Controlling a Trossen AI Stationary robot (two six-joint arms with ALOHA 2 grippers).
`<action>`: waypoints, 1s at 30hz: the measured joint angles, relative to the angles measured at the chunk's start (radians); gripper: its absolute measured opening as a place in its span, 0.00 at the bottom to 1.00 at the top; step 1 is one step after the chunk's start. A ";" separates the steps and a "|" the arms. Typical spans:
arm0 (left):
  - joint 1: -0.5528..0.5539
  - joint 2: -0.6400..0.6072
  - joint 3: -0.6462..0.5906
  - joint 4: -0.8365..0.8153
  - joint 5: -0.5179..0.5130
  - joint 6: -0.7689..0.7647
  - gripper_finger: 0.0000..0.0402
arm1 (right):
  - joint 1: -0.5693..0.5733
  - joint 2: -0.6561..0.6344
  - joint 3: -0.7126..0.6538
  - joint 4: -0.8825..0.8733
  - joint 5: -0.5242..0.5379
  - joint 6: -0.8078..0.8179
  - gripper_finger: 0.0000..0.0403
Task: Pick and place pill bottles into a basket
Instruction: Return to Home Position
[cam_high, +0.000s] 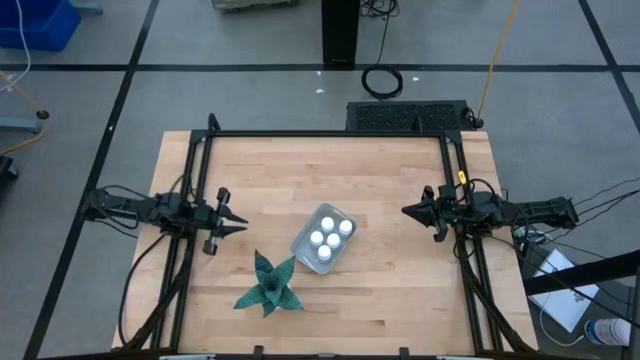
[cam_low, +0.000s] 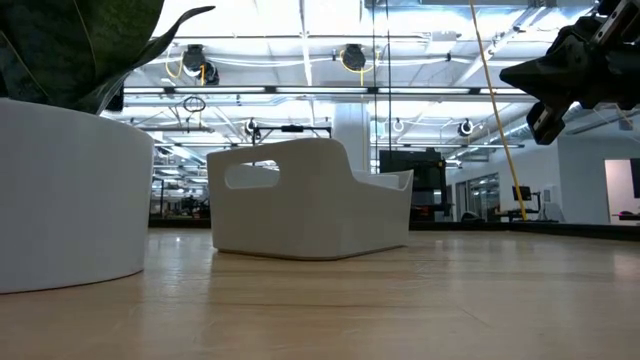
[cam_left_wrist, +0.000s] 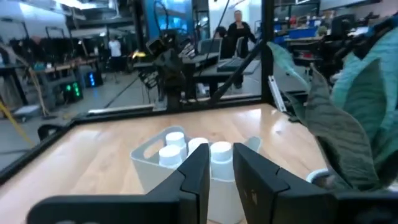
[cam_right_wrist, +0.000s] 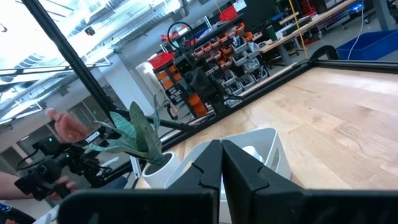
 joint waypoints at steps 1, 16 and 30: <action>0.000 0.002 0.001 -0.004 -0.008 -0.006 0.20 | 0.000 0.000 0.000 0.000 0.000 0.000 0.01; 0.016 0.005 0.002 0.005 -0.089 0.022 0.20 | 0.000 0.000 0.000 0.000 0.000 0.000 0.01; 0.016 0.005 0.002 0.005 -0.089 -0.034 0.20 | 0.000 0.000 0.000 0.000 0.000 0.000 0.01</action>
